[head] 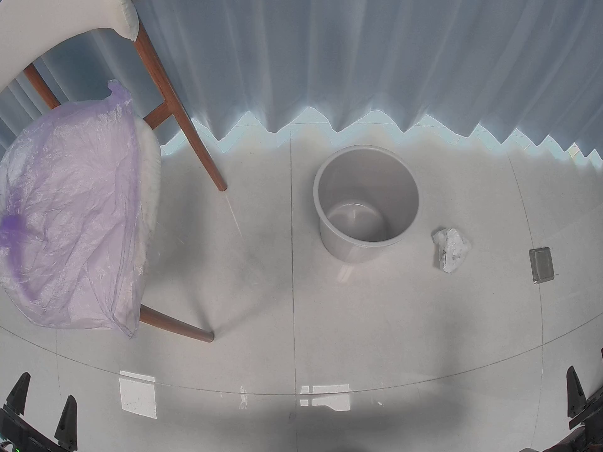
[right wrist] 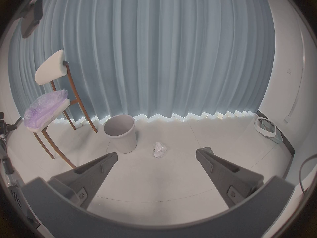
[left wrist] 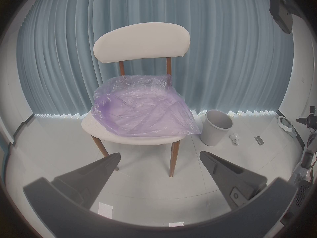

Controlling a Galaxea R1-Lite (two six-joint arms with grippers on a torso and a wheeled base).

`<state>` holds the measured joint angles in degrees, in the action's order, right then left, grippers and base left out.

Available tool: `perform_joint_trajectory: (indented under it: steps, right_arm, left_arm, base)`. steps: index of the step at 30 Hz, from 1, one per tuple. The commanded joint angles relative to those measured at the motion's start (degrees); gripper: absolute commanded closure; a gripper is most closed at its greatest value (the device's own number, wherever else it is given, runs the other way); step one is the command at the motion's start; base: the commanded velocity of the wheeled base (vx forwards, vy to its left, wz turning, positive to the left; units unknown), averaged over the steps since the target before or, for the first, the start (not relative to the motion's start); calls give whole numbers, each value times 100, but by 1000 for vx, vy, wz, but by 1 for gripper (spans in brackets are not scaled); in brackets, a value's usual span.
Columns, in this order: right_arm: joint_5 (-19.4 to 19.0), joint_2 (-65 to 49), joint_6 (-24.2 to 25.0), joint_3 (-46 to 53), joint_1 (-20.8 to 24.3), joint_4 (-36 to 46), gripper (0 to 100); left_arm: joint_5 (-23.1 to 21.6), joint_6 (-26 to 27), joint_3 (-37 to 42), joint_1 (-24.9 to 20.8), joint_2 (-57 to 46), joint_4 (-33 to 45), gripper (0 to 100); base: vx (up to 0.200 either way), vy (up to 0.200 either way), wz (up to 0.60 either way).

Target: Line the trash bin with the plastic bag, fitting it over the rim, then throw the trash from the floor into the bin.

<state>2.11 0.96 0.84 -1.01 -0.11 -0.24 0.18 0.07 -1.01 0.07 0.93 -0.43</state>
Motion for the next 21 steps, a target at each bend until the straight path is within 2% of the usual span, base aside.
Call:
perform_joint_trajectory:
  steps: [1,3,6,12,16,21]
  right_arm:
    - [0,-96,13,101,2,-2,0]
    - [0,-96,4,101,2,-2,0]
    - [0,-96,13,101,2,-2,0]
    - [9,-96,13,101,2,-2,0]
    - [9,-96,13,101,2,-2,0]
    - [18,-96,21,101,2,-2,0]
  left_arm:
    - [17,-16,101,1,-93,-1,0]
    - [52,-42,101,1,-93,-133,0]
    - [8,1,101,1,-93,-792,0]
    - [8,19,101,-7,-93,-827,0]
    - [-36,415,101,-7,-93,-1065,0]
    - [-387,819,101,-7,-93,-1232,0]
  base:
    - [0,0,0]
    - [0,0,0]
    - [0,0,0]
    - [0,0,0]
    - [0,0,0]
    - [0,0,0]
